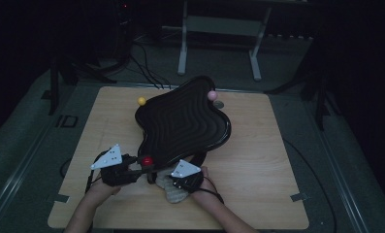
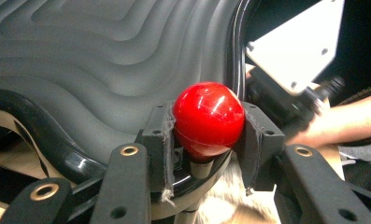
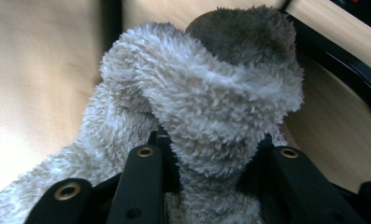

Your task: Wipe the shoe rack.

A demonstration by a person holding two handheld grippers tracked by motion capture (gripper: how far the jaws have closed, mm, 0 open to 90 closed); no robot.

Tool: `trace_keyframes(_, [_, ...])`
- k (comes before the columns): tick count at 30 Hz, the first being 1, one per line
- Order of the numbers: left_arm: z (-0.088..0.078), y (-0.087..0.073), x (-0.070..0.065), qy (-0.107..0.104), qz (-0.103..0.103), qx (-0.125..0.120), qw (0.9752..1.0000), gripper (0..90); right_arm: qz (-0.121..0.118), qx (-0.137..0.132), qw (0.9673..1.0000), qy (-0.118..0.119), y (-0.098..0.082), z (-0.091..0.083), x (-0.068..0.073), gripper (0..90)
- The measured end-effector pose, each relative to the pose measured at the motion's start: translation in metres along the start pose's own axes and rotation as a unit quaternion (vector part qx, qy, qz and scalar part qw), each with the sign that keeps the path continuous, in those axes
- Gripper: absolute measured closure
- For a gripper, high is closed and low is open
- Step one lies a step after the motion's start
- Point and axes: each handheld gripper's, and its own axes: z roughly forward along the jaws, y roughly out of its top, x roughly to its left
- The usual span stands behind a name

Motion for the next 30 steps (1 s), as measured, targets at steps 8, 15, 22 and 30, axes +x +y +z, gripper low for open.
trace_keyframes(8, [-0.001,0.0,0.0,0.0,-0.001,0.003,1.0,59.9,0.0,0.003,1.0,0.006,-0.006,-0.006,-0.008,68.1])
trace_keyframes(15, [-0.001,0.0,0.0,-0.002,0.0,0.0,1.0,59.8,0.007,-0.006,0.9996,0.025,-0.007,-0.007,-0.002,68.1])
trace_keyframes(22, [-0.001,0.001,0.0,-0.001,-0.001,0.004,1.0,59.9,0.03,0.005,0.9995,-0.001,-0.019,-0.016,-0.031,68.0])
trace_keyframes(30, [-0.001,0.0,0.001,-0.003,-0.001,0.002,1.0,59.9,0.06,-0.004,0.9981,0.016,-0.026,-0.022,-0.032,68.1])
